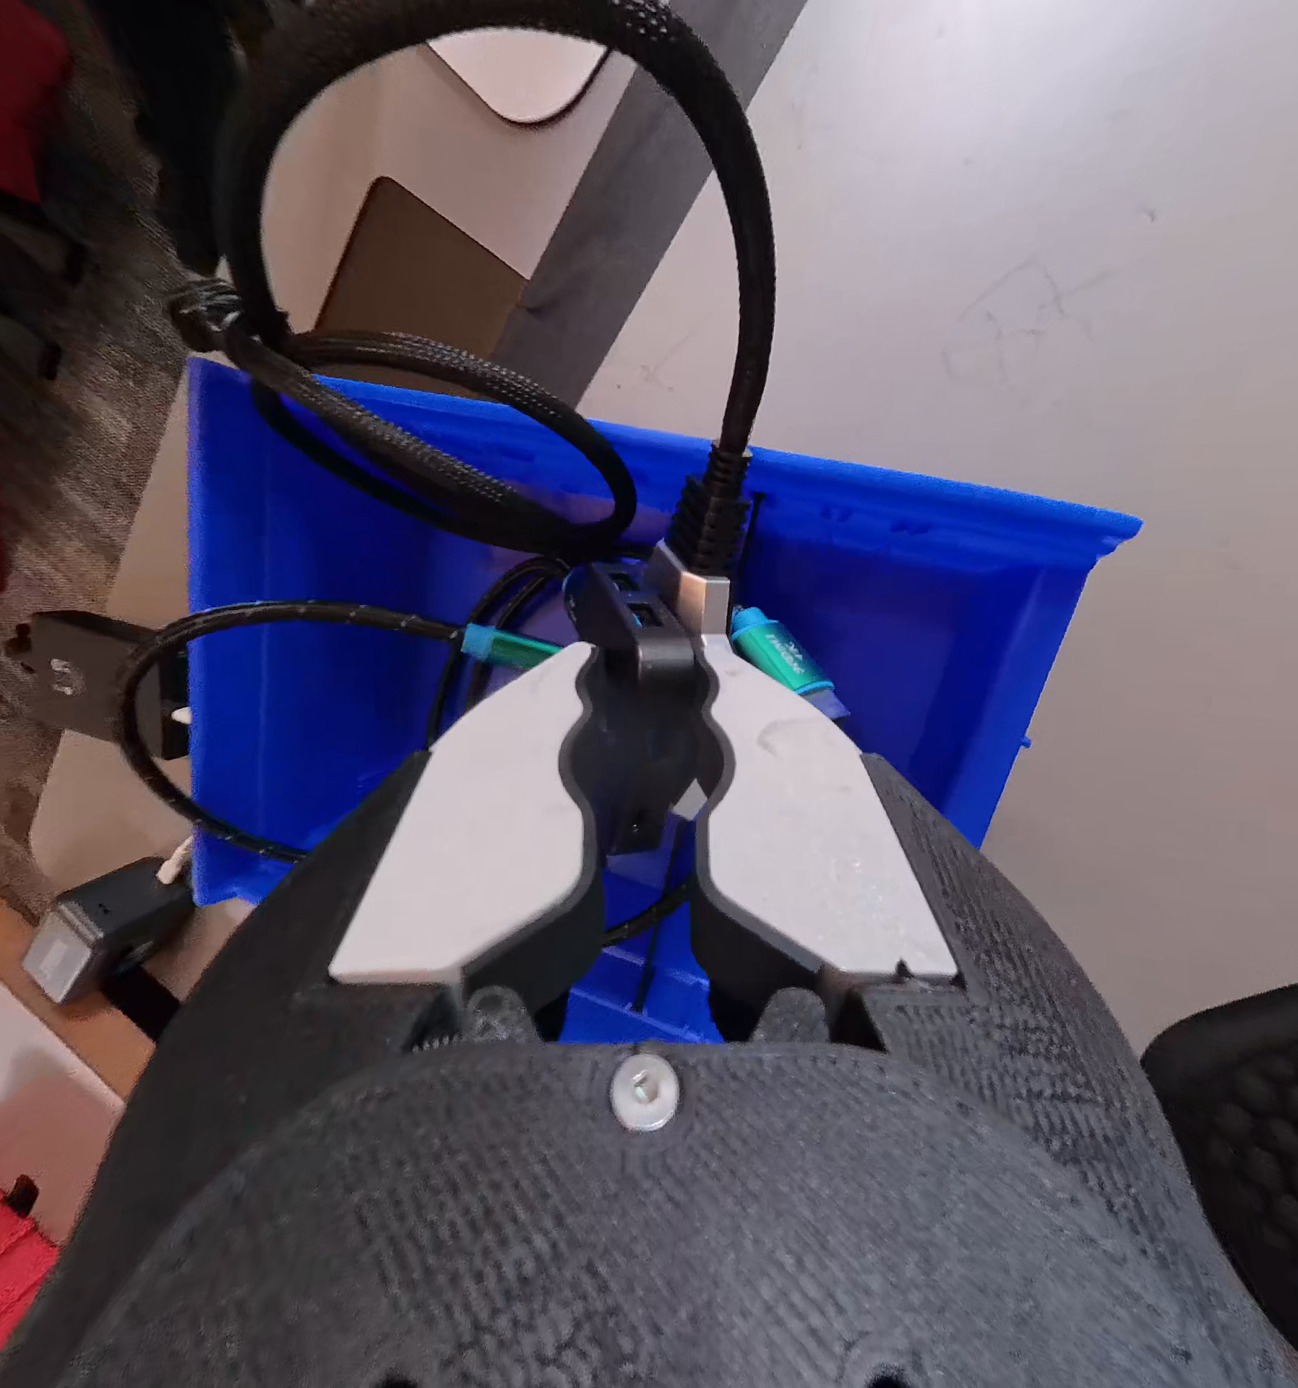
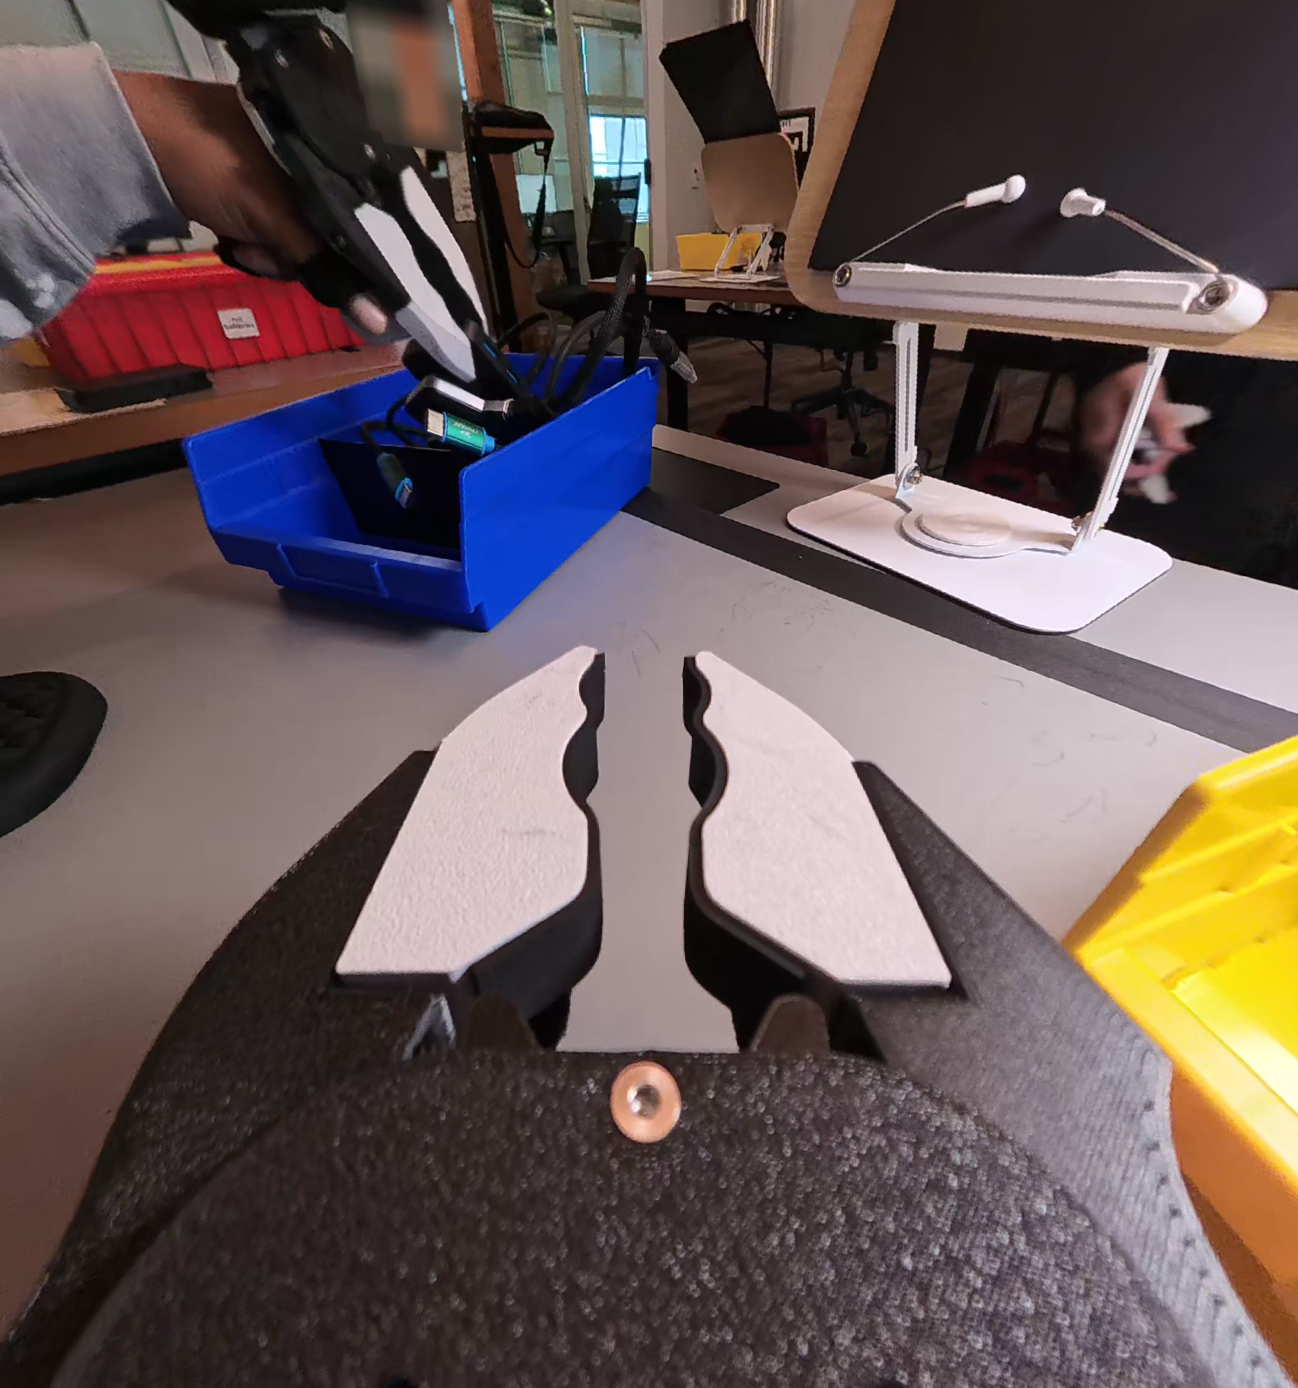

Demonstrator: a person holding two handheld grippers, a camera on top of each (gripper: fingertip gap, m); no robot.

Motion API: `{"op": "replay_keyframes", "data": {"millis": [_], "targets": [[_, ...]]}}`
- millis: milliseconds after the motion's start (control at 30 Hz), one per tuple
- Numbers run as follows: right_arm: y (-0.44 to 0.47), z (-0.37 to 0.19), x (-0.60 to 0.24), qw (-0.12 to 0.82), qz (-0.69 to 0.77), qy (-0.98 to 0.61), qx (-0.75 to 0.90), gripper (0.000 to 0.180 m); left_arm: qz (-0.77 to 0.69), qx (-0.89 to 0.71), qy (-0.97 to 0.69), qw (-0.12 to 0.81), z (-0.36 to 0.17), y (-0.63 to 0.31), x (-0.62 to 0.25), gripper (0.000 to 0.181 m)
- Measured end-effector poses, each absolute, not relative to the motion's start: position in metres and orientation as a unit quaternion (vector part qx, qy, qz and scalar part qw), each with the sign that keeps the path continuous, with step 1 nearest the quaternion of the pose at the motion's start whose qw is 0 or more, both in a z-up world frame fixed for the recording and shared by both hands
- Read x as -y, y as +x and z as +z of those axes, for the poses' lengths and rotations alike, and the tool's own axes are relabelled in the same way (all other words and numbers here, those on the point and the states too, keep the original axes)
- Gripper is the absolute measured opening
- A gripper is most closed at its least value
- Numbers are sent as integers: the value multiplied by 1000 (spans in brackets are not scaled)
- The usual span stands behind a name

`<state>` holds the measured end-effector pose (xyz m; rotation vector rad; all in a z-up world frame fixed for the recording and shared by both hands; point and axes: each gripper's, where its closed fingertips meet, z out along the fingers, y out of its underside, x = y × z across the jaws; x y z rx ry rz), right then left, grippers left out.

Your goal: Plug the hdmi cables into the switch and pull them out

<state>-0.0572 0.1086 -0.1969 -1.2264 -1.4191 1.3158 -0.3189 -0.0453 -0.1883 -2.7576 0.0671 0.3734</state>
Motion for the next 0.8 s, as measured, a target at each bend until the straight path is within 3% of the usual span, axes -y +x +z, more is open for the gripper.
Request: {"op": "replay_keyframes", "data": {"millis": [367,800], "targets": [[-59,-206,-112,416,507,-496,569,17,266,-34,-925,267,-115,-339,54,15],[-60,-204,-113,423,510,-494,563,16,365,-44,-814,451,27,-301,65,15]]}}
